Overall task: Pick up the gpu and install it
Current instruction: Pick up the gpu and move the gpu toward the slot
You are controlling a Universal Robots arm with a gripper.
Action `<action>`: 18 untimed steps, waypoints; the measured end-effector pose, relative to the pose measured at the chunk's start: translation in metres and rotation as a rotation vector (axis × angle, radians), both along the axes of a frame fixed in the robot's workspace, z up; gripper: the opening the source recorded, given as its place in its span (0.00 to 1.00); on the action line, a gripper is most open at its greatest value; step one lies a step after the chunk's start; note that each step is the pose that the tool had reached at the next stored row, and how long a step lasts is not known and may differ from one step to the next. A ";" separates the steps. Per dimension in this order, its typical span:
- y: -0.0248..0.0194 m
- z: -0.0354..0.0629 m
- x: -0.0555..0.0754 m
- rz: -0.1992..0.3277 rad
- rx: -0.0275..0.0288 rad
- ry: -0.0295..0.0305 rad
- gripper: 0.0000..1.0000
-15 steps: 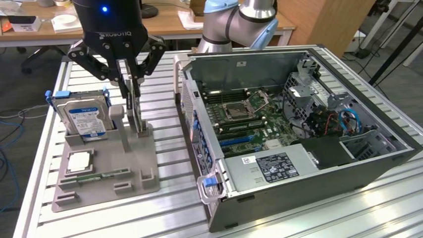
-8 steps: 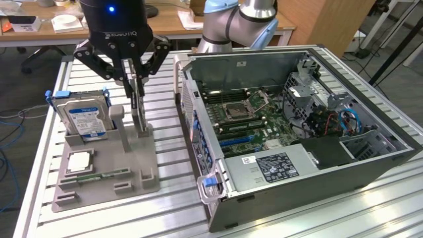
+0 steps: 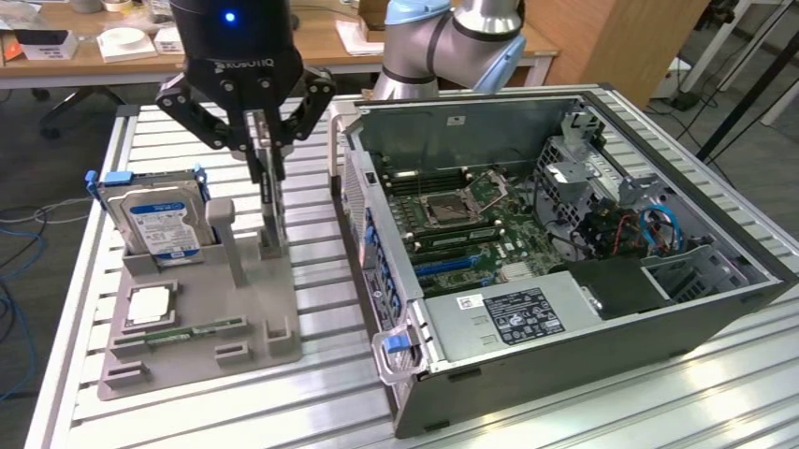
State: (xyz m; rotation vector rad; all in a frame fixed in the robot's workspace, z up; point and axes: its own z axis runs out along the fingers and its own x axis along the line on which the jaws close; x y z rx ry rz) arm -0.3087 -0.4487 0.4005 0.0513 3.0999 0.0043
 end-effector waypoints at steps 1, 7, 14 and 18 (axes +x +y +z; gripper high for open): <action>0.0000 0.0000 0.002 0.000 0.0000 0.0000 0.26; 0.0000 0.0000 0.004 0.000 -0.0001 0.0000 0.26; 0.0000 0.0052 0.004 0.000 0.0000 0.0003 0.26; 0.0000 0.0107 0.004 0.000 0.0001 0.0003 0.26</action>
